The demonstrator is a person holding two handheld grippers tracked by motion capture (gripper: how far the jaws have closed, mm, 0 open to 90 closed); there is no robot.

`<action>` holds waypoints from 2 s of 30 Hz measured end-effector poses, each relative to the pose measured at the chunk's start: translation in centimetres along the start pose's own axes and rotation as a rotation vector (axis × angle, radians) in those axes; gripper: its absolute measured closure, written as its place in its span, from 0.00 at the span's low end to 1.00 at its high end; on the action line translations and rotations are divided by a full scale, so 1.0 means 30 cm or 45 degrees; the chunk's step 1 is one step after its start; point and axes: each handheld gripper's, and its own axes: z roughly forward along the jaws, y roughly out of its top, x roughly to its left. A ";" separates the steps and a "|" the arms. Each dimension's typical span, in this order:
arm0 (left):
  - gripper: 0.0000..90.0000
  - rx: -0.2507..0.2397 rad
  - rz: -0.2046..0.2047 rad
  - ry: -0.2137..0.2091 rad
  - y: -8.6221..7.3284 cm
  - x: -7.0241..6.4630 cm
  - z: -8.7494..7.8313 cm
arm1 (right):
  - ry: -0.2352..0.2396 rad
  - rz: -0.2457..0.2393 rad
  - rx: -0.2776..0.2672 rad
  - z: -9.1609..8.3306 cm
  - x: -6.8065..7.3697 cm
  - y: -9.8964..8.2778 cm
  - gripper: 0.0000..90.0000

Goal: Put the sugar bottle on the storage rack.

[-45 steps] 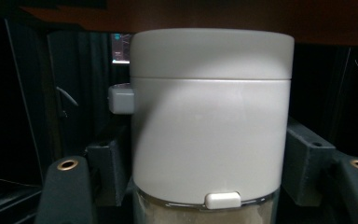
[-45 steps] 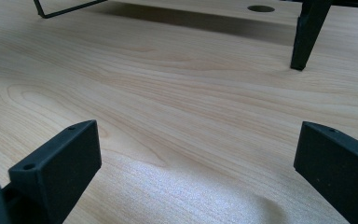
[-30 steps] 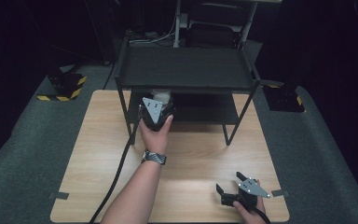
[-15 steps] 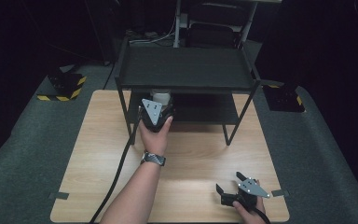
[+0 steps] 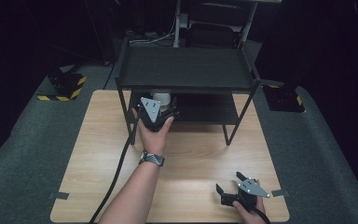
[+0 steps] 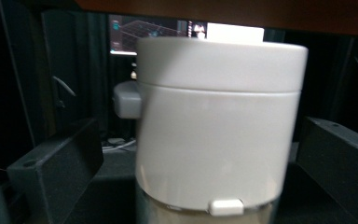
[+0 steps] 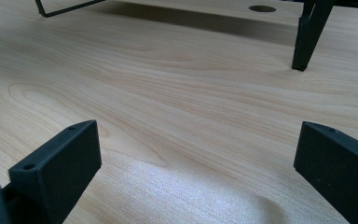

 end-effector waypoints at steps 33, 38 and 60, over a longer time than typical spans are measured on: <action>0.00 -0.045 0.033 -0.100 -0.116 0.087 -0.293 | -0.012 -0.017 0.017 0.003 0.010 0.007 0.01; 0.00 -0.039 0.041 -0.115 -0.147 0.110 -0.337 | -0.014 -0.020 0.019 0.004 0.011 0.008 0.01; 0.00 0.132 0.040 -0.119 -0.307 0.258 -0.582 | -0.015 -0.029 0.023 0.005 0.012 0.010 0.01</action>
